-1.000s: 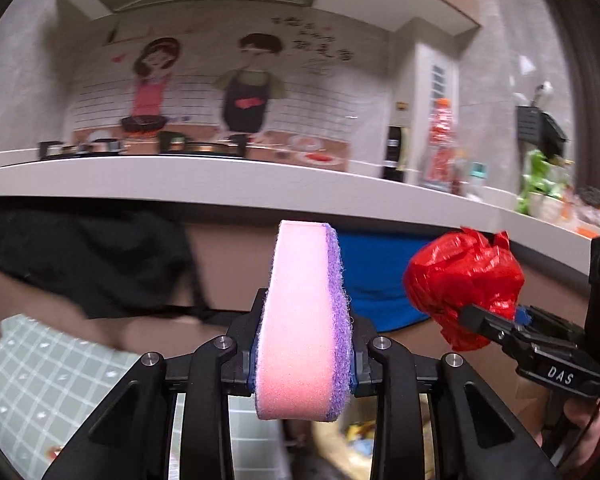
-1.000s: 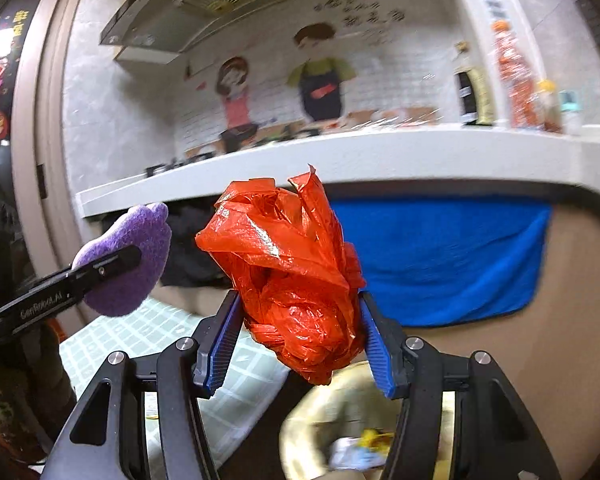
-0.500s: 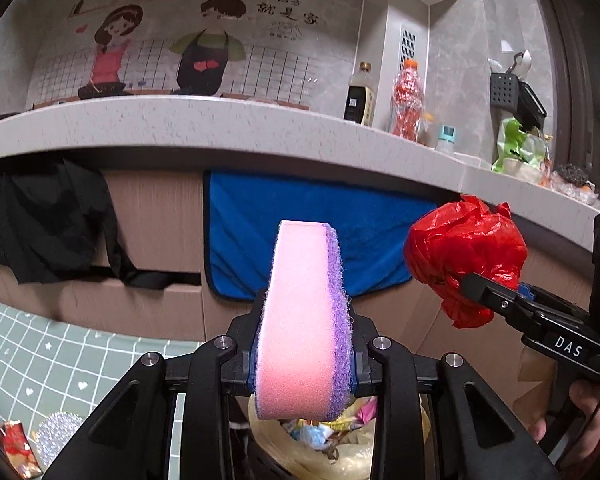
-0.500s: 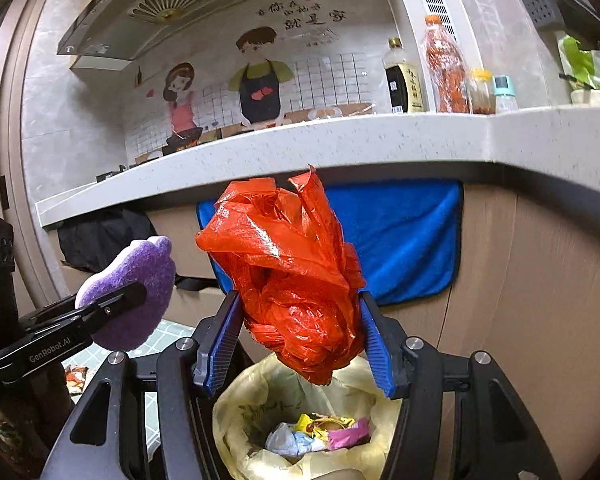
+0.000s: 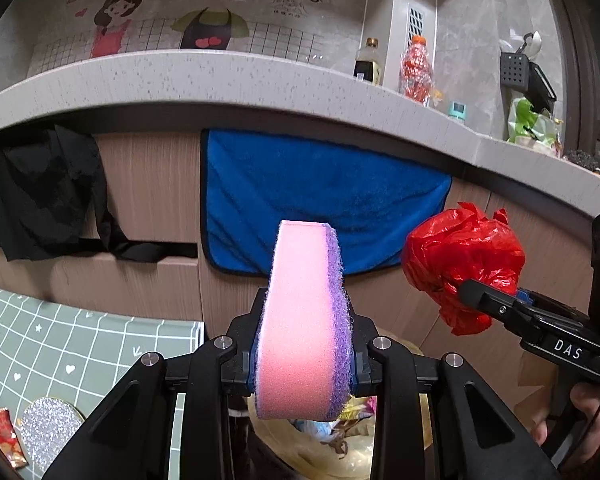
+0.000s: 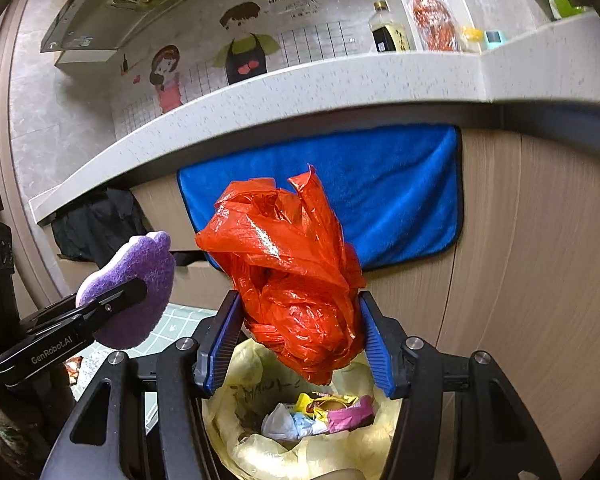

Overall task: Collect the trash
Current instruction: 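Carry the purple sponge and red plastic bag over the bin with both grippers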

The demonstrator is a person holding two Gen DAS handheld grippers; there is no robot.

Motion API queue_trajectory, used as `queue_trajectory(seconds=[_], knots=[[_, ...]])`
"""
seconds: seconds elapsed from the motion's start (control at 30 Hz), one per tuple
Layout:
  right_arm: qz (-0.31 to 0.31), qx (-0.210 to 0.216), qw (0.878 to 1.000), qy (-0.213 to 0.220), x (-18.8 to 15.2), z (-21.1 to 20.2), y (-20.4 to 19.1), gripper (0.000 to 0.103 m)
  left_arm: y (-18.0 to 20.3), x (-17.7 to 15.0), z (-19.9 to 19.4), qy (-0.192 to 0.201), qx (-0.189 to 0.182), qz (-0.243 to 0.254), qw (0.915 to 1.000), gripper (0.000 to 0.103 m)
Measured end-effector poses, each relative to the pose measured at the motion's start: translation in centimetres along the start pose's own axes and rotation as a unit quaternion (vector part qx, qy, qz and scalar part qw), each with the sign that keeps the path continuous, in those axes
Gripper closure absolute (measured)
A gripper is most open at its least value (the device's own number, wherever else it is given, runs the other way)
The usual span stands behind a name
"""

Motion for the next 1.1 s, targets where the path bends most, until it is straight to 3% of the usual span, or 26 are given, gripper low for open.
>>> queue_trajectory(seconds=[0.8, 1.0, 1.03, 1.1], knots=[[0.039, 0.000, 0.997, -0.074, -5.9, 4.6, 2.2, 0.048, -1.2, -5.5, 5.4, -0.084, -0.012, -0.020, 0.9962, 0.071], [0.052, -0.002, 0.995, -0.085, -6.8, 5.4, 2.7, 0.047, -0.8, -6.2, 6.7, -0.105, -0.043, -0.034, 0.9930, 0.071], [0.056, -0.002, 0.995, -0.087, -7.0, 5.5, 2.8, 0.045, -0.6, -6.3, 7.0, -0.114, -0.061, -0.043, 0.9907, 0.067], [0.058, -0.009, 0.994, -0.094, -7.5, 5.7, 3.1, 0.042, -0.6, -6.4, 7.4, -0.123, -0.077, -0.061, 0.9876, 0.048]])
Point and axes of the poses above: each gripper's, at about its wrist camera, not at the fingertips, and z roughly the way its jaws point, y to its right, x to its top, the point moved 10 cm from there along z, roughly the way its jaws point, and after that the axes turned 9 degrees about y, right-handed, at the moved point
